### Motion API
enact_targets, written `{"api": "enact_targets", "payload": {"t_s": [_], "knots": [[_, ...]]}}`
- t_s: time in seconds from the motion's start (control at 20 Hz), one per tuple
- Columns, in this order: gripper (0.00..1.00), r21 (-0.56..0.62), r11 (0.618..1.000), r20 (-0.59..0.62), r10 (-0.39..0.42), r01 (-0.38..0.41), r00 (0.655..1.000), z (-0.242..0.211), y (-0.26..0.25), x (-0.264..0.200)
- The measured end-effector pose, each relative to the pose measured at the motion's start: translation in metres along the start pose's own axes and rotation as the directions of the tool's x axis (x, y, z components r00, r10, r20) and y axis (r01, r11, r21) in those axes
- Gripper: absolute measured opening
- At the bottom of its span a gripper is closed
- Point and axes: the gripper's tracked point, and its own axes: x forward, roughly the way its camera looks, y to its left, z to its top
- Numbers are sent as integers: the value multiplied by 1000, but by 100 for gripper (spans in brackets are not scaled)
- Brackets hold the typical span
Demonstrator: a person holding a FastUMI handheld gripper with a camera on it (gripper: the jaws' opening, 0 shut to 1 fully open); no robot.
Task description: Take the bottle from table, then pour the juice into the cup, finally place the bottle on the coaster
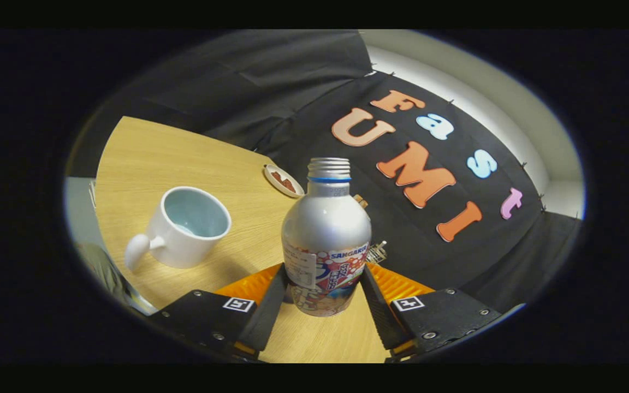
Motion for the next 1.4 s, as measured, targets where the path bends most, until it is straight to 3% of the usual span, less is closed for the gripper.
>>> {"api": "enact_targets", "payload": {"t_s": [0.6,1.05,1.4], "knots": [[77,-281,960,-12,-17,13,1000,-2,-1,4],[76,-481,875,11,-52,51,999,5,-10,5],[76,-574,816,33,-61,69,998,12,-10,2]]}}
